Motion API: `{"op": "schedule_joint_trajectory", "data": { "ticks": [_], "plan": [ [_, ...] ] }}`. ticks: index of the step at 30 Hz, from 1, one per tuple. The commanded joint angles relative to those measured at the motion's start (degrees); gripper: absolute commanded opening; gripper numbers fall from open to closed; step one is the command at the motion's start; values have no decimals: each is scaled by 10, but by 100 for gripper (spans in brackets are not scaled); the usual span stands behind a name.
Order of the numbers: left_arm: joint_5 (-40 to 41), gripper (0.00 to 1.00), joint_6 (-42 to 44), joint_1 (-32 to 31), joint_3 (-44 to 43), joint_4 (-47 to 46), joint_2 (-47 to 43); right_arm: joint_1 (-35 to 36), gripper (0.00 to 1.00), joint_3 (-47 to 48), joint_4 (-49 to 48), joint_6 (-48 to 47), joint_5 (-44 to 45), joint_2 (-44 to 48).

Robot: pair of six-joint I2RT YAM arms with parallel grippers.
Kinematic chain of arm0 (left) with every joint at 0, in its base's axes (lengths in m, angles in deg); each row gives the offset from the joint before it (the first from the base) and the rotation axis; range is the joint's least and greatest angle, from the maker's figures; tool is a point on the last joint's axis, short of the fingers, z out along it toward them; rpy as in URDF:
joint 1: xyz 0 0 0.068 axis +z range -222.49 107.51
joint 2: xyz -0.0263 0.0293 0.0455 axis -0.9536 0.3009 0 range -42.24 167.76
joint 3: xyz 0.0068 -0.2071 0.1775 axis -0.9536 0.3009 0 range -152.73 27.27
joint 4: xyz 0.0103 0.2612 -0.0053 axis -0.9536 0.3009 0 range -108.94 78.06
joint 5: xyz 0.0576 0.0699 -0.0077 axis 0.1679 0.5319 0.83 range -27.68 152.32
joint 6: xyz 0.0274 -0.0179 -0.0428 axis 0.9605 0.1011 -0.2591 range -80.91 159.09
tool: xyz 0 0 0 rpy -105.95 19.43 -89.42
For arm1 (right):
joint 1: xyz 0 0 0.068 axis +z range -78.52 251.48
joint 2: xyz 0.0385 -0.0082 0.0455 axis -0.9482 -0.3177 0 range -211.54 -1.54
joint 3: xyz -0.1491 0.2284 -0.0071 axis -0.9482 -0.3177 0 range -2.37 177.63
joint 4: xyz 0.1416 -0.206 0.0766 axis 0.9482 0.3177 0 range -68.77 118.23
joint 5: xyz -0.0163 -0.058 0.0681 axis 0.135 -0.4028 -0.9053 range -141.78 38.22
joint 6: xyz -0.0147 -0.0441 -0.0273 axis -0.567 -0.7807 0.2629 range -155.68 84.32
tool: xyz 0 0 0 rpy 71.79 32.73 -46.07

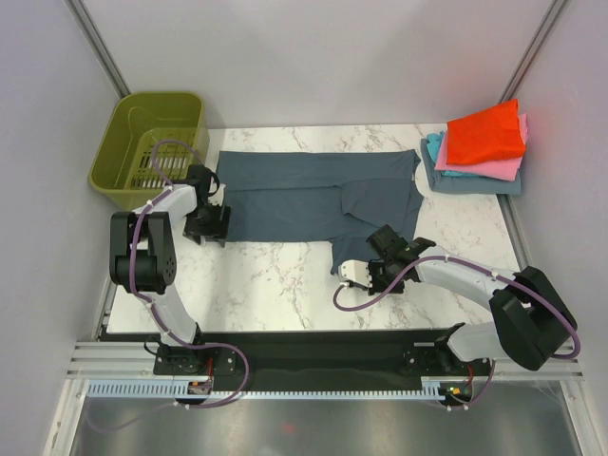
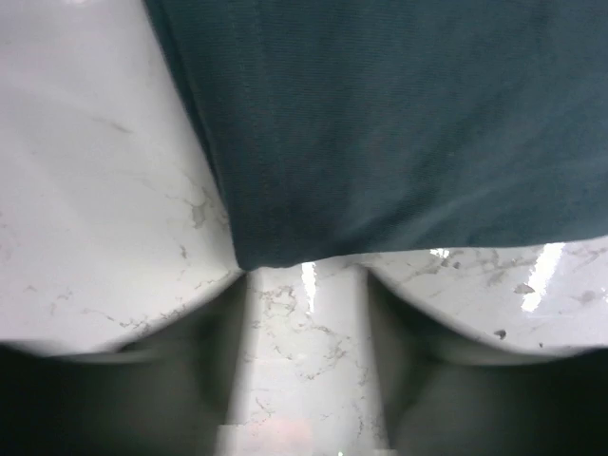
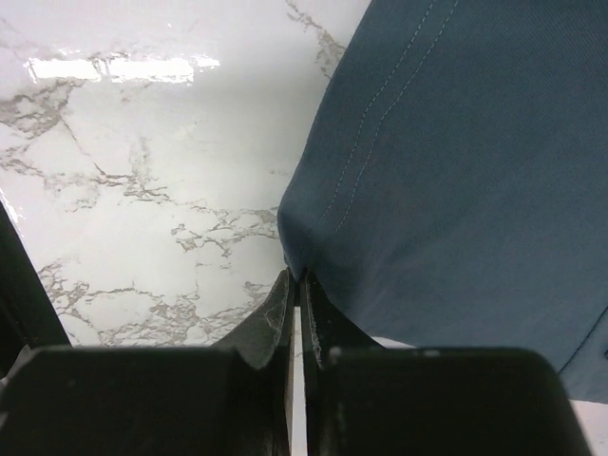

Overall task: Fold and stack the t-shirts
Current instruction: Fold the tshirt

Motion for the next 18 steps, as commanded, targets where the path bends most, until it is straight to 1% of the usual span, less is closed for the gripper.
{"op": "schedule_joint_trajectory", "data": {
  "ticks": [1, 12, 13, 15, 16, 17, 18],
  "plan": [
    [-67, 3, -6, 3, -22, 0, -3, 1, 7, 8, -10, 6, 0, 5],
    [-67, 2, -1, 4, -34, 7, -6, 1, 7, 10, -10, 8, 7, 5],
    [-67, 8, -1, 4, -33, 10, -9, 1, 7, 9, -11, 8, 6, 5],
    [-56, 27, -2, 7, -33, 11, -22, 1, 7, 7, -12, 11, 5, 6],
    [-48, 42, -4, 8, -33, 11, -27, 1, 7, 6, -13, 12, 4, 5],
    [-47, 47, -3, 8, -33, 11, -31, 1, 7, 6, -12, 12, 4, 5],
    [-48, 53, -5, 25, -35, 11, -36, 1, 7, 6, -14, 15, 4, 4]
  ]
}}
